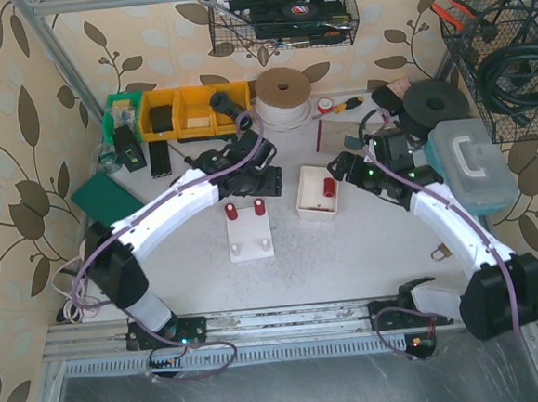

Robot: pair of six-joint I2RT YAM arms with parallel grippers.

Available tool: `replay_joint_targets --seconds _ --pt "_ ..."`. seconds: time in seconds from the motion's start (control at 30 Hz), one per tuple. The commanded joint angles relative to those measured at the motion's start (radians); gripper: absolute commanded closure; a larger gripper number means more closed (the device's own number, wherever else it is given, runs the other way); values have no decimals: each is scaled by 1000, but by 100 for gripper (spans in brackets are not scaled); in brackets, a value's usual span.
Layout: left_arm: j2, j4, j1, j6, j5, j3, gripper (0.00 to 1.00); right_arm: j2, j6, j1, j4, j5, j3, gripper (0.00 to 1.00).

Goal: Install the large spring

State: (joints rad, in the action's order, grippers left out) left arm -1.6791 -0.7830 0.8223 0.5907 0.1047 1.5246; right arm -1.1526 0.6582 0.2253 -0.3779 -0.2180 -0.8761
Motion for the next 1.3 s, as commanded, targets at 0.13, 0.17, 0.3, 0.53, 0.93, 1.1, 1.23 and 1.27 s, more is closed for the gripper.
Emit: replay_joint_targets --seconds 0.13,0.17,0.3,0.53,0.93,1.1,1.23,1.27 --pt "285 208 -6 -21 18 -226 25 -130 -63 -4 -350 -12 -147 14" --pt "289 229 -14 -21 -7 -238 25 -132 -62 -2 -358 3 -147 15" --pt "182 147 -31 -21 -95 -122 30 -111 -69 -7 -398 76 -145 15" --pt "-108 149 -17 73 -279 97 37 -19 -34 -195 -366 -33 -91 15" --pt "-464 90 52 108 -326 442 38 -45 -75 -371 -308 -228 -97 15" --pt "-539 50 73 116 -302 501 46 -53 -102 -371 -286 -245 -80 18" --pt "-583 36 80 127 -268 513 55 -45 -114 -372 -282 -257 -86 19" --pt "-593 30 80 126 -258 515 60 -41 -116 -372 -283 -255 -90 19"
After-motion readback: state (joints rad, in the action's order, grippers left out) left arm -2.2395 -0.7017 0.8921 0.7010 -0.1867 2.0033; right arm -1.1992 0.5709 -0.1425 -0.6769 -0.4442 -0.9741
